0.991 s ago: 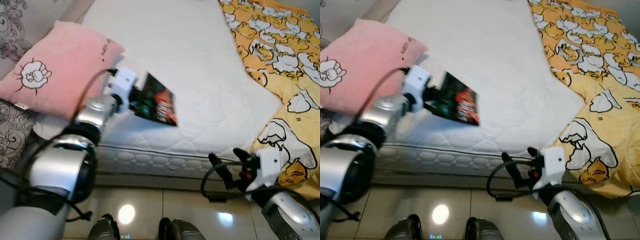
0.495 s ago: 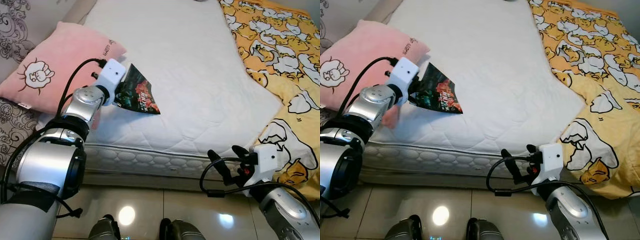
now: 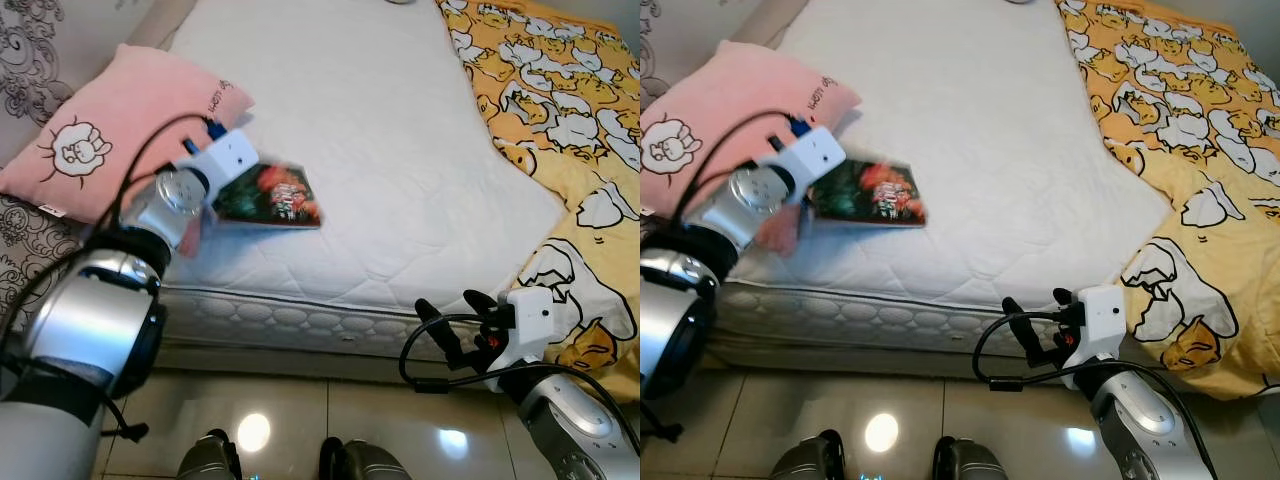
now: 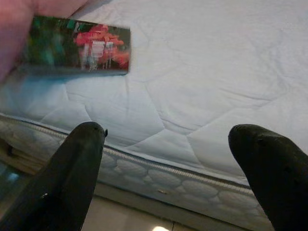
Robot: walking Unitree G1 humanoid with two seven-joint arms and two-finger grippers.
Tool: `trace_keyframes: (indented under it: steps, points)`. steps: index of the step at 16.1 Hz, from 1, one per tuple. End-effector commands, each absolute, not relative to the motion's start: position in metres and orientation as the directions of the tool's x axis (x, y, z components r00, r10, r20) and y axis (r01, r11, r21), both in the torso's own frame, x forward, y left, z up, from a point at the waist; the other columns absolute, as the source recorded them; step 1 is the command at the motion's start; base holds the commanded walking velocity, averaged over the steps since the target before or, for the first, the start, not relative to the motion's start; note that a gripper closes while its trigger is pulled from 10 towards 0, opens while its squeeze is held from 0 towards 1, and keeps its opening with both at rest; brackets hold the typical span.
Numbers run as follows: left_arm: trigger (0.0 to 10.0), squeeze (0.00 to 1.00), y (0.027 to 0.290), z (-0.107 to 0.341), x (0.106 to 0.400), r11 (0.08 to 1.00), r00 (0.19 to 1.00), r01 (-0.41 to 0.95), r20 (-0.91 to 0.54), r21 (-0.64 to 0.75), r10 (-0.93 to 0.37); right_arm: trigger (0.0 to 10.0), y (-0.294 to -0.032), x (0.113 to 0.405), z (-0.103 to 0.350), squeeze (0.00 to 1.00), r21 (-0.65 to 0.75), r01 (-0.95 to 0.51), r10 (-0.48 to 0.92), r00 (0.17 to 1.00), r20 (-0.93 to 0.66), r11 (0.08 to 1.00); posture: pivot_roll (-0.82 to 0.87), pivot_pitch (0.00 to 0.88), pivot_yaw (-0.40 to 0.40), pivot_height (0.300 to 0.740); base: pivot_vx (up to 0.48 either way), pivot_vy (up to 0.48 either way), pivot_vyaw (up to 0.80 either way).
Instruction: Clean up the room
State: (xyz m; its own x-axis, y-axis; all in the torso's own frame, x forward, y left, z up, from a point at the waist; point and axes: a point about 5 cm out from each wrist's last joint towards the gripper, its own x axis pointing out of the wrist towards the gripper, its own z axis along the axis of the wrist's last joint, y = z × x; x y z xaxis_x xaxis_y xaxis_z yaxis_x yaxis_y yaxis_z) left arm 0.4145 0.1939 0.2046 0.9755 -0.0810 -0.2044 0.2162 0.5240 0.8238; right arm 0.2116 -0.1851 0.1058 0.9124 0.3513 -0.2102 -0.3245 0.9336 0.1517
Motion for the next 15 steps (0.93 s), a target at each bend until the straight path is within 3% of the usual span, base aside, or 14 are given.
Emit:
trace_keyframes:
  steps: [1, 3, 5, 6, 7, 9, 11, 13, 15]
  points:
    - [10.0, 1.00, 0.187, 0.212, 0.417, 0.487, 0.981, 0.193, -0.167, 0.852, -0.097, 10.0, -0.191, 0.211, 0.104, 0.34, 0.135, -0.307, 0.331, 0.916, -0.226, 0.942, -0.28, 0.143, -0.157, 0.740, 0.000, 0.000, 0.00]
    - [10.0, 1.00, 0.184, 0.217, 0.418, 0.427, 0.988, 0.151, -0.121, 0.892, -0.097, 10.0, -0.191, 0.214, 0.104, 0.34, 0.131, -0.309, 0.332, 0.917, -0.221, 0.942, -0.28, 0.140, -0.159, 0.740, 0.000, 0.000, 0.00]
    - [10.0, 1.00, 0.174, 0.225, 0.420, 0.500, 0.987, 0.132, -0.068, 0.856, -0.143, 10.0, -0.191, 0.217, 0.104, 0.34, 0.128, -0.312, 0.333, 0.919, -0.212, 0.941, -0.27, 0.127, -0.155, 0.740, 0.000, 0.000, 0.00]
    - [10.0, 0.00, 0.168, 0.225, 0.420, 0.540, 0.982, 0.157, -0.074, 0.827, -0.173, 10.0, -0.190, 0.220, 0.104, 0.34, 0.127, -0.313, 0.334, 0.920, -0.205, 0.941, -0.25, 0.116, -0.148, 0.740, 0.000, 0.000, 0.00]
    - [10.0, 0.00, 0.157, 0.221, 0.418, 0.660, 0.967, 0.221, -0.076, 0.718, -0.241, 10.0, -0.188, 0.230, 0.107, 0.34, 0.126, -0.303, 0.321, 0.932, -0.168, 0.945, -0.23, 0.084, -0.133, 0.740, 0.000, 0.000, 0.00]
    - [10.0, 0.00, 0.147, 0.215, 0.416, 0.758, 0.958, 0.252, -0.042, 0.602, -0.285, 10.0, -0.186, 0.243, 0.110, 0.34, 0.125, -0.284, 0.299, 0.946, -0.127, 0.951, -0.19, 0.052, -0.120, 0.740, 0.000, 0.000, 0.00]
    - [10.0, 0.00, 0.148, 0.212, 0.414, 0.916, 0.975, 0.158, 0.088, 0.368, -0.204, 10.0, -0.181, 0.258, 0.114, 0.34, 0.126, -0.267, 0.277, 0.958, -0.074, 0.956, -0.14, 0.013, -0.104, 0.740, 0.000, 0.000, 0.00]
    - [10.0, 0.00, 0.152, 0.210, 0.411, 0.954, 0.978, 0.110, 0.138, 0.280, -0.153, 10.0, -0.179, 0.264, 0.113, 0.34, 0.126, -0.262, 0.271, 0.961, -0.057, 0.957, -0.12, 0.000, -0.098, 0.740, 0.000, 0.000, 0.00]
    - [10.0, 0.00, 0.149, 0.171, 0.385, 0.987, 0.982, 0.035, 0.176, 0.158, -0.063, 10.0, -0.177, 0.278, 0.117, 0.34, 0.109, -0.233, 0.234, 0.972, 0.003, 0.966, -0.06, 0.000, -0.085, 0.740, 0.000, 0.000, 0.00]
